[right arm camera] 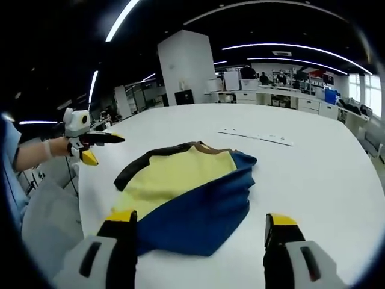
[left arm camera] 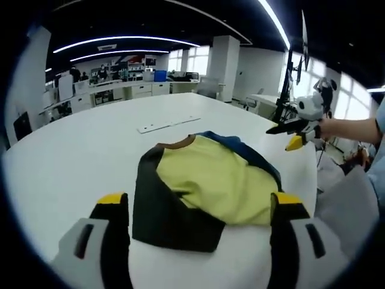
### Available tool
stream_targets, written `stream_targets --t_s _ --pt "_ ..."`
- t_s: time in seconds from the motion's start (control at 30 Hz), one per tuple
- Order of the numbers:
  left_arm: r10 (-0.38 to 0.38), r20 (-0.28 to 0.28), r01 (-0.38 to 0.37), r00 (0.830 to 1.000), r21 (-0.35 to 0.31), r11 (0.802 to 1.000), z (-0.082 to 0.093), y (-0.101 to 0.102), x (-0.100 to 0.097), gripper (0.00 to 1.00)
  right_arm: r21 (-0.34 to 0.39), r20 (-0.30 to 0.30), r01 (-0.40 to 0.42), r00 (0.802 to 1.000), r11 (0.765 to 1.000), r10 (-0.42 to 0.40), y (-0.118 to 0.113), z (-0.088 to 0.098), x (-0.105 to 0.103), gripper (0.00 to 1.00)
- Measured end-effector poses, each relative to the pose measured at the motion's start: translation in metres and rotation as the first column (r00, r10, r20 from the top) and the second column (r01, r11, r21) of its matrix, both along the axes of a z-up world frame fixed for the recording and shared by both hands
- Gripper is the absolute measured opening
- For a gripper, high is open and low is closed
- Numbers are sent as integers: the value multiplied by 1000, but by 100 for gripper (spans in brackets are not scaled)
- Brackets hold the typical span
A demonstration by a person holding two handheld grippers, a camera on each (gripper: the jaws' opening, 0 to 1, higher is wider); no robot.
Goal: Fold the garment on the visible template until the final outline fits inside the template.
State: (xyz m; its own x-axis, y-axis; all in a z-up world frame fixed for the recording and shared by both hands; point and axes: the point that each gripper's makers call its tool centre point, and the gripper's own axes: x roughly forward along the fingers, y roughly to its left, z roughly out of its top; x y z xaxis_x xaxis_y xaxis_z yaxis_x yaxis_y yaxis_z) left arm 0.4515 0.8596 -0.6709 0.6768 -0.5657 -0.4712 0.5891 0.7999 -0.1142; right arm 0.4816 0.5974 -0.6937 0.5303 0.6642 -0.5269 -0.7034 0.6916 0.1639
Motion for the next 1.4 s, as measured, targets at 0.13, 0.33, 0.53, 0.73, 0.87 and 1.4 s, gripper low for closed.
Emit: stream_targets --t_s 0.13,0.33,0.53,0.73,0.87,1.4 --pt "-2 3 2 1000 10 1000 -2 1 -4 94 -9 5 -23 1000 1000 23 5 0 -7 83" --pt "4 -11 -4 1000 11 1000 -10 3 -12 94 -33 2 -94 996 995 94 17 -5 -34 73" --pt "11 -27 -11 1000 -4 1000 -17 1 -20 93 -63 -45 -195 980 979 192 38 -26 -73 60" --pt "18 -35 -19 999 -18 1000 -19 2 -26 92 -115 -15 -274 962 955 274 51 -38 -94 38" --pt "23 -39 -24 999 -25 999 -21 3 -31 92 -183 39 -273 958 944 284 54 -45 -94 30" --pt "37 -57 -40 998 -47 998 -26 7 -41 91 -350 159 -239 938 906 309 54 -54 -63 2"
